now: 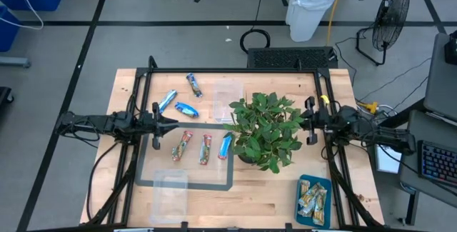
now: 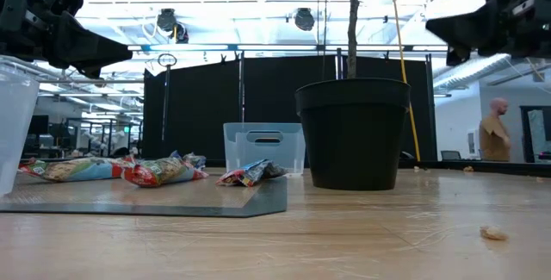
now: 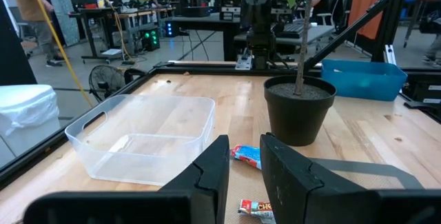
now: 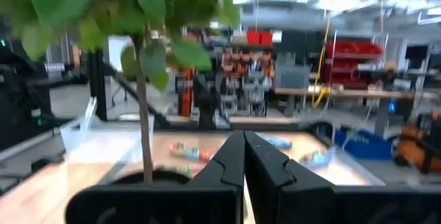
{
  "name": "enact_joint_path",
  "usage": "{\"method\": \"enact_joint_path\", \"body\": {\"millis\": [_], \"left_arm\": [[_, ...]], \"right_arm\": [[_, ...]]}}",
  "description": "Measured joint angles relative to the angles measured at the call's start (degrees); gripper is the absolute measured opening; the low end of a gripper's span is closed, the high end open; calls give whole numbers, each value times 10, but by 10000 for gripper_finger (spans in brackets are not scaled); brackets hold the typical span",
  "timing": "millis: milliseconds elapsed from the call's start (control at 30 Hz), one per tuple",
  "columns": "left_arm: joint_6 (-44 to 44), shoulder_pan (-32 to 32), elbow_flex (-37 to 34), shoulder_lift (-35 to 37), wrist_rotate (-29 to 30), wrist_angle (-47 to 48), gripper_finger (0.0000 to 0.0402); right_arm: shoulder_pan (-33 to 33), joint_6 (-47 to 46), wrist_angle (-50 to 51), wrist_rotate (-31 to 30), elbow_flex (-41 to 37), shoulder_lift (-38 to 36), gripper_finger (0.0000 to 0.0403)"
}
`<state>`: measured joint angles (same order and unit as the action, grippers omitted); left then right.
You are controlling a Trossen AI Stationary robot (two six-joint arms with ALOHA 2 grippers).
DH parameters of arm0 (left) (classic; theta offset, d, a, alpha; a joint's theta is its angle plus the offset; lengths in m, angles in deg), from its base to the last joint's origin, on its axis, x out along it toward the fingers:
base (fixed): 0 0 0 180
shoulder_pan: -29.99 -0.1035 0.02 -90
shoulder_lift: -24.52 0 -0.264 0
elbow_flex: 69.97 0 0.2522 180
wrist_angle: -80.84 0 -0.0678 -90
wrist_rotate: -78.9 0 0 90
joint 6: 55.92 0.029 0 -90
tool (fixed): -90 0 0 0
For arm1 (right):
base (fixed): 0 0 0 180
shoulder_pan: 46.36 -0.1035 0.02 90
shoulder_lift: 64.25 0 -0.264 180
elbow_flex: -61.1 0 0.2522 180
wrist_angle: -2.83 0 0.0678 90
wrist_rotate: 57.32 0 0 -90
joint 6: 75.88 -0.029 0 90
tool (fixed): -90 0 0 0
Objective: Pick and place Granola Bars by type
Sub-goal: Put the middle left blue granola bar into the top transparent bin
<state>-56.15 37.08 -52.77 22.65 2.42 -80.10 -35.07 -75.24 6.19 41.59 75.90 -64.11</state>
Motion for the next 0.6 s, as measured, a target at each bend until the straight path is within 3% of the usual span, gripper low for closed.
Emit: {"method": "enact_joint_path", "body": {"millis": [600], "left_arm": [[0, 0, 0, 0, 0, 0, 88]], "right_arm": [[-2, -28, 38, -29, -1, 25, 0]]}}
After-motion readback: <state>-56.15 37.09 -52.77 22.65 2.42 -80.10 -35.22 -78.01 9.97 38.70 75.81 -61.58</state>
